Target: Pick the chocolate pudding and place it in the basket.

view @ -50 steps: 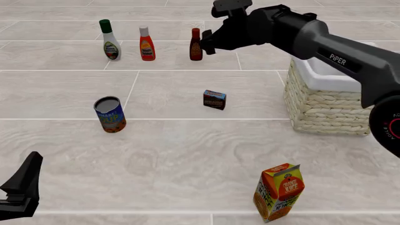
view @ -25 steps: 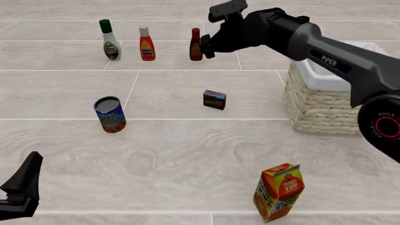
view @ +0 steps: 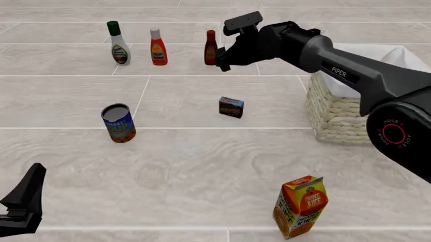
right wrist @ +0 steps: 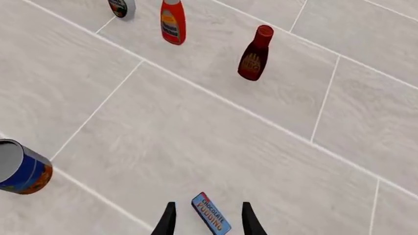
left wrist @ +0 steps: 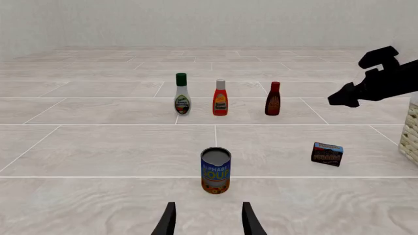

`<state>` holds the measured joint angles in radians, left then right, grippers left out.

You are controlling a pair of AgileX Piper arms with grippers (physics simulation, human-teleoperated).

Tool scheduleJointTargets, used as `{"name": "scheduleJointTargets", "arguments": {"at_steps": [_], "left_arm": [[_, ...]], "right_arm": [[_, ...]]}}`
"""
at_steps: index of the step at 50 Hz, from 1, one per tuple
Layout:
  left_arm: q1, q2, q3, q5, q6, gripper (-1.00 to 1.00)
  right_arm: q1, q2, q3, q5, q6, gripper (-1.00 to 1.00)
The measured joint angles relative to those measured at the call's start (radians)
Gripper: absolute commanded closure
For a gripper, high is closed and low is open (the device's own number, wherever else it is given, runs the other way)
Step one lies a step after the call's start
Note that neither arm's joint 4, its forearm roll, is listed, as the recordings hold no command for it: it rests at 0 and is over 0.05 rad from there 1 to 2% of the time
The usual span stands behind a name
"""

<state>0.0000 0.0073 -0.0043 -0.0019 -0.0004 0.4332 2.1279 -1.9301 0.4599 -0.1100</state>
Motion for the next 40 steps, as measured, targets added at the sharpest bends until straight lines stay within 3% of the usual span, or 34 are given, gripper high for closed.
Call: {"name": "scheduleJointTargets", "arguments": {"at_steps": [40], "left_arm": [[0.0, 0.0, 0.0, 0.0, 0.0, -1.0]], "right_arm": [[-0.018, 0.073, 0.007, -0.023, 0.016, -1.0]]}}
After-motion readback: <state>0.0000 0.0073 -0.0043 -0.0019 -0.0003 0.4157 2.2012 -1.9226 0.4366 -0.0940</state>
